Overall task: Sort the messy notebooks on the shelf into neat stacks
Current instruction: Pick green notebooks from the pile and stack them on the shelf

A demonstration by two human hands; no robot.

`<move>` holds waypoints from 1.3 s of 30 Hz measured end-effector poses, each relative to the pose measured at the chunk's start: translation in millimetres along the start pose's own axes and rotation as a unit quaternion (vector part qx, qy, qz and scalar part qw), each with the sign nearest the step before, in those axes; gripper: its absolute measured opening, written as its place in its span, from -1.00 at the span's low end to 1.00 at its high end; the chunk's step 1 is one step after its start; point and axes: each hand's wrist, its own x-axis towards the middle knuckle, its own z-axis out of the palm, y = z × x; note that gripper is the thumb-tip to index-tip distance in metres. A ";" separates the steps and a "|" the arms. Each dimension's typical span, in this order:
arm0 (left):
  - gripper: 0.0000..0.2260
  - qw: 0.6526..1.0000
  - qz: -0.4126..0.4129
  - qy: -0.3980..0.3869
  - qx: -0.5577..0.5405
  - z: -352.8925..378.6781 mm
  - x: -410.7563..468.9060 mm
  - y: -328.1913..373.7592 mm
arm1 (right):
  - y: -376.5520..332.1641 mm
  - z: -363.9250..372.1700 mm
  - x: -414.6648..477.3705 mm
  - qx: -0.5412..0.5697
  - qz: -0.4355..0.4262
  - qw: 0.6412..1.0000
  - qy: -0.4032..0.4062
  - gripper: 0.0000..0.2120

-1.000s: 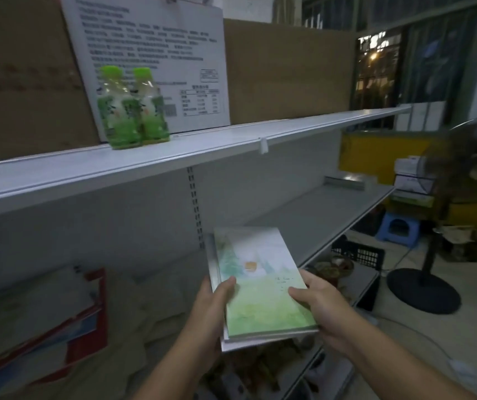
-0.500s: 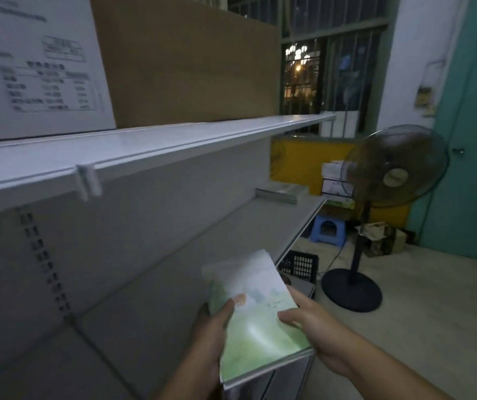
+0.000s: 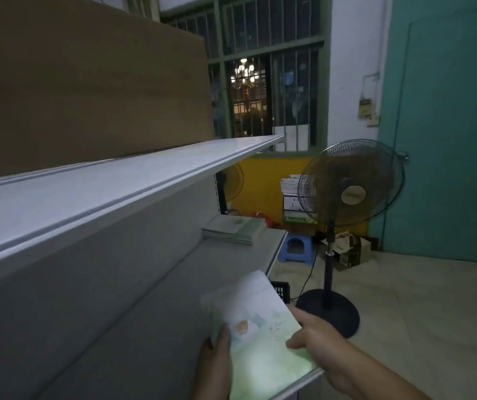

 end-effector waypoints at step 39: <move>-0.96 0.969 0.017 0.245 -0.038 185.2 366.9 45.1 | -176.7 -158.1 453.5 -0.218 -0.088 0.965 -0.115 -0.70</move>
